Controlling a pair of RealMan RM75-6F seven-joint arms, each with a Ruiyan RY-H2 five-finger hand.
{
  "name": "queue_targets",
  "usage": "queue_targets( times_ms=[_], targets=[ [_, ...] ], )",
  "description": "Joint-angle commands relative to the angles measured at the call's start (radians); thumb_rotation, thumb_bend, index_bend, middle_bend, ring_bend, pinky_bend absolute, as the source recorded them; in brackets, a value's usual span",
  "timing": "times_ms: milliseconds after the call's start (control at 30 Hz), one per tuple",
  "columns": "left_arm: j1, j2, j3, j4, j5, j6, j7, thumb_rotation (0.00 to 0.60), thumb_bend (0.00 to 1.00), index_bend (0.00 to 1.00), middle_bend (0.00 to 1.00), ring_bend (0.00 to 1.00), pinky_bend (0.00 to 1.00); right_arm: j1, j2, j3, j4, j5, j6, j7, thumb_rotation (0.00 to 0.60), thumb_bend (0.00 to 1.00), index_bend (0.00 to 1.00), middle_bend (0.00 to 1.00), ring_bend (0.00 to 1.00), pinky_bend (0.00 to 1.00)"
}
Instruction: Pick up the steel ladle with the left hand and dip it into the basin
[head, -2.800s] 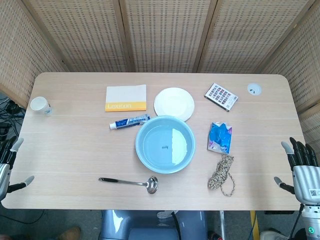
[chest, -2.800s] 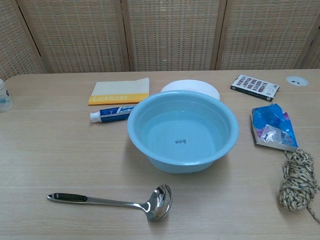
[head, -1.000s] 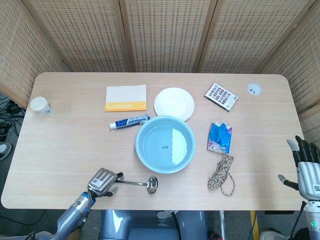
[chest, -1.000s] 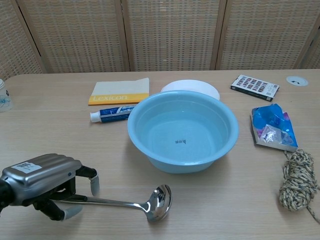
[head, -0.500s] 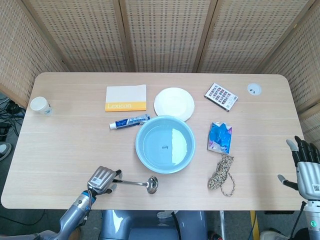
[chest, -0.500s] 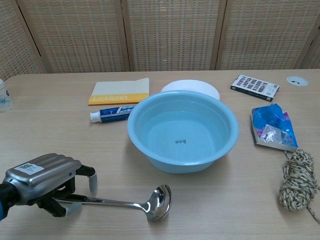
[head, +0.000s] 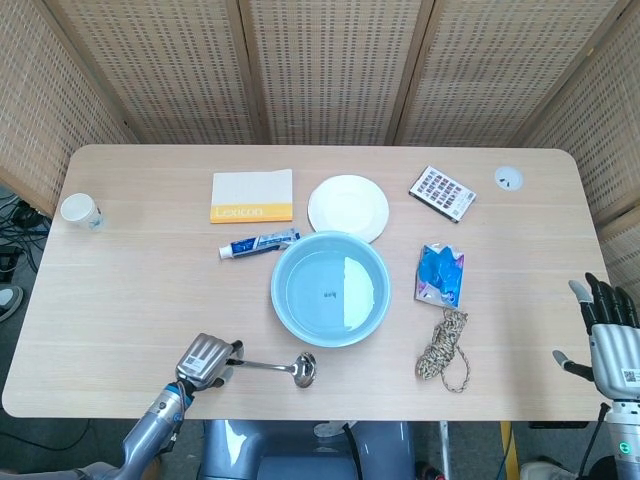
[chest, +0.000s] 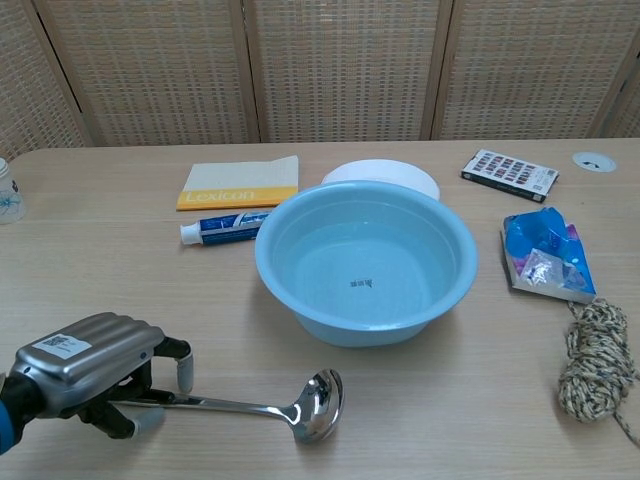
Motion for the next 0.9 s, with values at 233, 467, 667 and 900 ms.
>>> queue_targets(
  times_ms=[233, 467, 667, 900],
  targets=[
    [0.014, -0.034, 0.002, 0.039, 0.003, 0.032, 0.010, 0.600, 0.37, 0.46, 1.00, 1.00, 1.00, 0.001, 0.000, 0.002, 0.004, 0.002, 0.001, 0.014, 0.600, 0.00, 0.00, 0.00, 0.00, 0.00],
    [0.024, -0.057, -0.001, 0.065, 0.004, 0.050, 0.013, 0.600, 0.37, 0.59, 1.00, 1.00, 1.00, 0.001, -0.002, 0.003, 0.008, 0.000, 0.002, 0.022, 0.600, 0.00, 0.00, 0.00, 0.00, 0.00],
    [0.027, -0.068, -0.002, 0.087, 0.004, 0.051, 0.005, 0.600, 0.37, 0.66, 1.00, 1.00, 1.00, 0.002, -0.003, 0.003, 0.009, 0.000, 0.002, 0.024, 0.600, 0.00, 0.00, 0.00, 0.00, 0.00],
    [0.027, -0.060, -0.010, 0.089, 0.011, 0.057, -0.018, 0.600, 0.39, 0.80, 1.00, 1.00, 1.00, 0.002, -0.002, 0.002, 0.009, 0.000, 0.002, 0.022, 0.600, 0.00, 0.00, 0.00, 0.00, 0.00]
  ],
)
